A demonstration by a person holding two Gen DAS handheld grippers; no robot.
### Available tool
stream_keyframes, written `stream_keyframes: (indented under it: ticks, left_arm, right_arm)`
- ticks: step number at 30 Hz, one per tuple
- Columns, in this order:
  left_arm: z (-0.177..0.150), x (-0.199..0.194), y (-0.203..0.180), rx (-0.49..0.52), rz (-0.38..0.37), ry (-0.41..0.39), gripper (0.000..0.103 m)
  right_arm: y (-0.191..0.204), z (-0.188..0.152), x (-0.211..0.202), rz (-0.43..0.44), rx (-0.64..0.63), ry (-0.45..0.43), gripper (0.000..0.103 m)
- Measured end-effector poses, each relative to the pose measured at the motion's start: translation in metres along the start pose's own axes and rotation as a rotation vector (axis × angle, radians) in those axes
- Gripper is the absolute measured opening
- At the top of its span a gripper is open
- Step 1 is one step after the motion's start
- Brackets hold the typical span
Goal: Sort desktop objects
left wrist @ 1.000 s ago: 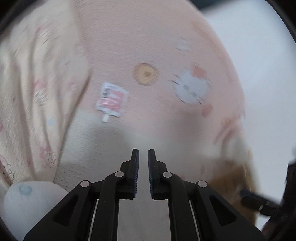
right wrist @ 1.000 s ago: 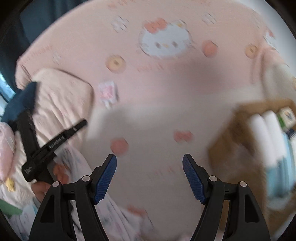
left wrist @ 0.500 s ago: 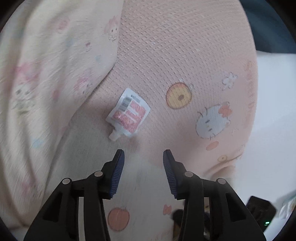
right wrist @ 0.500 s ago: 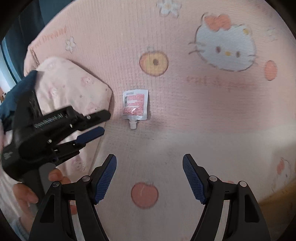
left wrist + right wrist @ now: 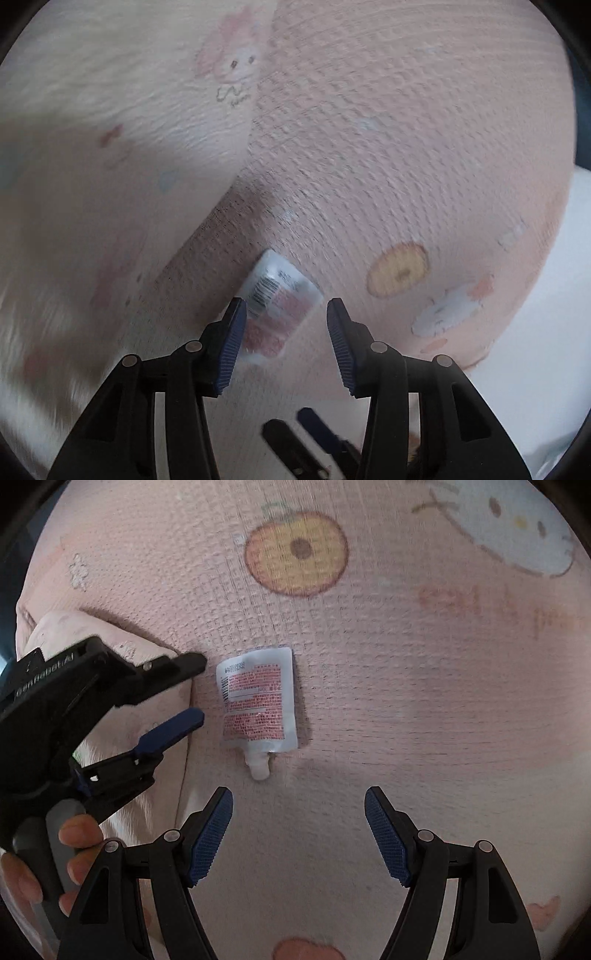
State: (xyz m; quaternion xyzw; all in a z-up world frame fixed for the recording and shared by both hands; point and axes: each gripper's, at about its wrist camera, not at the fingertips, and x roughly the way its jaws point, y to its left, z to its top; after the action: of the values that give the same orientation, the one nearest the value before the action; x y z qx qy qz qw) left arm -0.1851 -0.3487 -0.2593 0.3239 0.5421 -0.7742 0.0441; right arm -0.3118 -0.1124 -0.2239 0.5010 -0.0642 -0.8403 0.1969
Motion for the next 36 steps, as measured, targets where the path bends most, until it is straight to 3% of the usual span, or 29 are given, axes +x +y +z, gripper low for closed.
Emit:
stream_keyframes:
  ticks: [4,7,11,22,26,30,33,36]
  left_arm:
    - [0.002,0.006,0.010,-0.054,-0.008,0.033,0.048]
    - [0.002,0.011,0.010,-0.040,0.002,0.038,0.048]
    - [0.002,0.015,0.015,-0.009,0.127,0.041,0.048]
    - [0.003,0.026,0.023,-0.053,0.027,0.071,0.048]
    - [0.007,0.032,0.017,-0.043,0.025,0.075,0.048]
    - [-0.003,0.047,0.015,-0.036,0.033,0.100,0.048]
    - [-0.007,0.056,0.015,-0.023,0.032,0.134,0.048]
    - [-0.012,0.070,0.014,-0.006,0.042,0.202,0.048]
  right_arm:
    - [0.009,0.000,0.014,-0.012,-0.046,-0.015,0.072]
    - [0.018,0.000,0.022,-0.002,-0.102,-0.035,0.072]
    - [0.021,0.002,0.035,0.005,-0.126,-0.016,0.072]
    - [0.009,0.027,0.029,0.056,-0.199,-0.044,0.072]
    - [0.010,0.037,0.034,0.089,-0.206,-0.040,0.072]
    - [0.008,0.040,0.047,0.088,-0.216,0.024,0.072]
    - [0.003,0.040,0.045,0.169,-0.192,0.029,0.072]
    - [-0.002,0.039,0.038,0.168,-0.170,0.019,0.072]
